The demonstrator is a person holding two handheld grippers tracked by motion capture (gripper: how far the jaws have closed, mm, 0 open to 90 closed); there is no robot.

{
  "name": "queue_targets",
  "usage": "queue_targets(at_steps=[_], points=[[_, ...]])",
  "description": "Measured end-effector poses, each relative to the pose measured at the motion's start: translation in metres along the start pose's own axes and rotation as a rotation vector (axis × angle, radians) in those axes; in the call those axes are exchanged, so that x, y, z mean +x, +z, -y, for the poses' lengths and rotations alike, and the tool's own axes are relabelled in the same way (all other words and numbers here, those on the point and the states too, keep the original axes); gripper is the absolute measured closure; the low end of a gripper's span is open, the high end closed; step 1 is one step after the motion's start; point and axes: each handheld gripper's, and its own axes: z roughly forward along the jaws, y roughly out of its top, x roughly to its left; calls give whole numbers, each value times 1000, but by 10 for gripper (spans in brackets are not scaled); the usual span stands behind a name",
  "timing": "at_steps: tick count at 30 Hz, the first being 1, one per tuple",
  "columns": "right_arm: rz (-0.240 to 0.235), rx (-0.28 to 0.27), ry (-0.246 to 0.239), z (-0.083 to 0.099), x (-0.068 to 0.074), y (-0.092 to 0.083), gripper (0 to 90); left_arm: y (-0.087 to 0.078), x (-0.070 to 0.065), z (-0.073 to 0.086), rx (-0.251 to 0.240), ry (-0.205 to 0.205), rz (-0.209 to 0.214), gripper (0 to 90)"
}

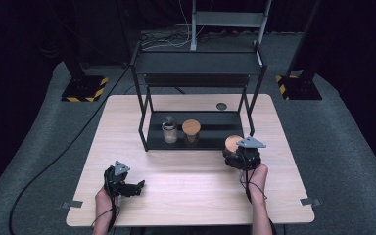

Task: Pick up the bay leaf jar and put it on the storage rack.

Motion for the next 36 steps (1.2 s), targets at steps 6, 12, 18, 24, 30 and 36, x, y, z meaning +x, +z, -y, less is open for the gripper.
queue_targets(at_steps=[6,12,18,24,30,36], points=[[-4,0,4,-2,0,3,248,0,0,0,-1,1,-2,3],[-4,6,3,-2,0,7,248,0,0,0,0,3,-2,3],[-6,8,-1,-4,0,12,248,0,0,0,-1,5,-3,3],[-5,11,0,-7,-1,15,248,0,0,0,-1,5,-3,3],[-6,14,3,-8,-2,17,248,0,0,0,-1,4,-3,3],[-6,12,5,-11,-1,20,248,0,0,0,-1,5,-4,3]])
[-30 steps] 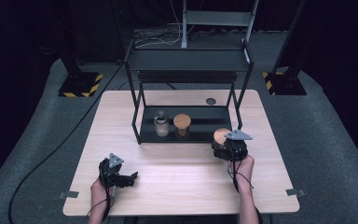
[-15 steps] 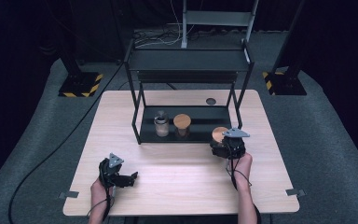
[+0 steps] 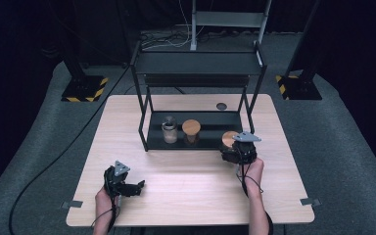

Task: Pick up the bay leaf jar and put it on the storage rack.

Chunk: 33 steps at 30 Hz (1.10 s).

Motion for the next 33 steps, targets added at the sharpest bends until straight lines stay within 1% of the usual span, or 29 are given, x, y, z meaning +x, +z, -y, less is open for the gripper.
queue_targets(at_steps=[33], points=[[-5,-3,-6,-14,2,11,248,0,0,0,0,0,-1,3]])
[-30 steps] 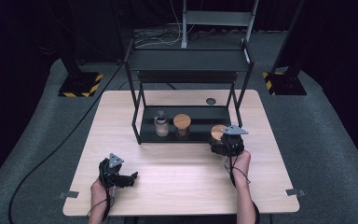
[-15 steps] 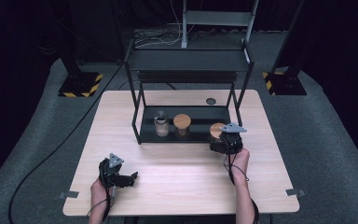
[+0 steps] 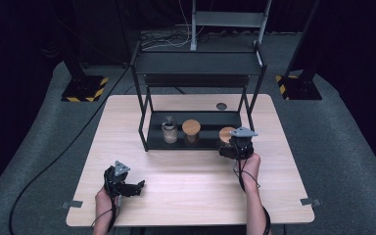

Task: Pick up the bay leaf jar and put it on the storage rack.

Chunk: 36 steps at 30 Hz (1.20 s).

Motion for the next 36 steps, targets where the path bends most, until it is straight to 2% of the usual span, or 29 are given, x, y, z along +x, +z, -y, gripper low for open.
queue_targets(at_steps=[36], points=[[4,-9,22,-7,-2,25,248,0,0,0,0,0,1,3]])
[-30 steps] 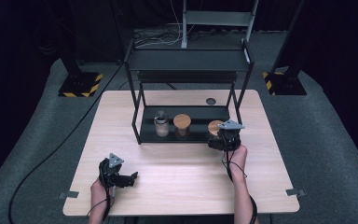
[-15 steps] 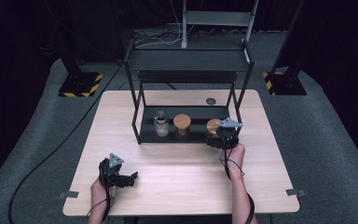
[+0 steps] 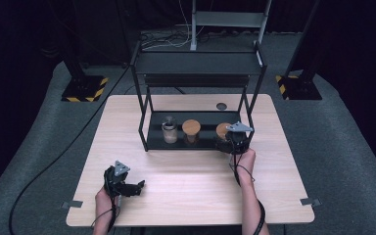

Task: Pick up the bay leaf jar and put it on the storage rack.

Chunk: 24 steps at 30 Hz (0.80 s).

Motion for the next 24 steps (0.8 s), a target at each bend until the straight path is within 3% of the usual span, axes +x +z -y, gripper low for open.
queue_targets(at_steps=[24], points=[[29,0,-21,0,-7,24,248,0,0,0,-2,2,-3,3]])
